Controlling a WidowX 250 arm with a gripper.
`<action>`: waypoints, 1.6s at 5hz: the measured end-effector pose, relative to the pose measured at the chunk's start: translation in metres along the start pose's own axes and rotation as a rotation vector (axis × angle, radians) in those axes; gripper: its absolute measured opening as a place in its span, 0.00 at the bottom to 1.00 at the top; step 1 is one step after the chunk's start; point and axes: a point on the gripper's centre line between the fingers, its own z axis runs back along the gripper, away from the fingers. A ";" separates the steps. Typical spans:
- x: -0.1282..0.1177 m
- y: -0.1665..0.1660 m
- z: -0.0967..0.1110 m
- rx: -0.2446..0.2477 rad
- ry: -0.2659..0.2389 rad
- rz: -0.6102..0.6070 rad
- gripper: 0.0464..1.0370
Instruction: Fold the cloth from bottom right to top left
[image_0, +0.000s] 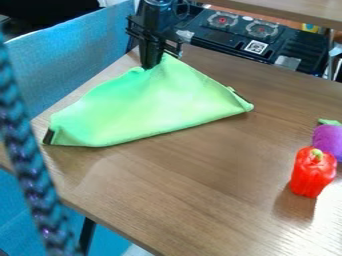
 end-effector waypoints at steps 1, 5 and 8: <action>0.013 0.009 -0.004 0.014 -0.008 0.016 0.01; 0.022 0.045 -0.020 -0.012 -0.018 0.029 0.76; 0.023 0.040 0.023 -0.301 -0.126 0.008 0.96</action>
